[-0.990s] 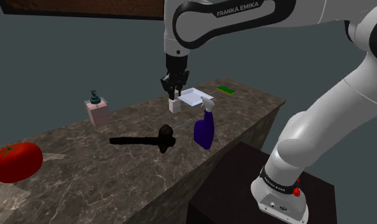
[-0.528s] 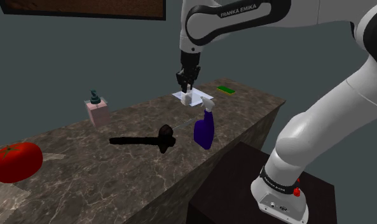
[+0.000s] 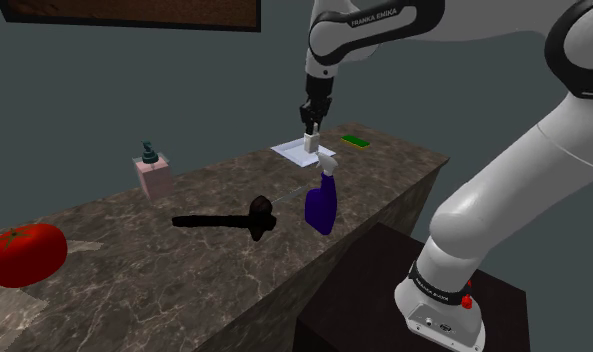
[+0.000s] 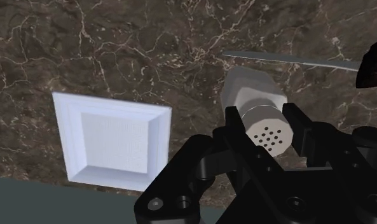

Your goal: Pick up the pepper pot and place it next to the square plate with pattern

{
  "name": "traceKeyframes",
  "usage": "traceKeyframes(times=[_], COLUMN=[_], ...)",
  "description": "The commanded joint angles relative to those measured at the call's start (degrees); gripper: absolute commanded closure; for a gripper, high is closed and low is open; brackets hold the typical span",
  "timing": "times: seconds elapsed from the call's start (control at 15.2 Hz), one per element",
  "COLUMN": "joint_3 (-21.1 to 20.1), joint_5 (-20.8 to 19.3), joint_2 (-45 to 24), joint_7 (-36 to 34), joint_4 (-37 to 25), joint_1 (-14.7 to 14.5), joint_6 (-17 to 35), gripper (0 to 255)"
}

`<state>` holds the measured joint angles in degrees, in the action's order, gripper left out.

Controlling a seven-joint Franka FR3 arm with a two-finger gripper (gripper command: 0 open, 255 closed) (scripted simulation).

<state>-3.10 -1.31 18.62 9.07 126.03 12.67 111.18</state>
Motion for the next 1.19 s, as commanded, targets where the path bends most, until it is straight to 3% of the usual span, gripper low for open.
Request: traceKeyframes(times=[0.0, 0.59, 1.12], joint_3=[1.7, 9.4, 14.9], joint_5=[-0.4, -1.1, 1.1], joint_2=[-1.3, -9.2, -19.6], joint_7=[2.6, 14.6, 25.2], joint_4=[-1.4, -9.5, -21.3], joint_1=[1.0, 5.7, 10.0], joint_6=[0.0, 0.2, -1.2], gripper=[255, 255, 255])
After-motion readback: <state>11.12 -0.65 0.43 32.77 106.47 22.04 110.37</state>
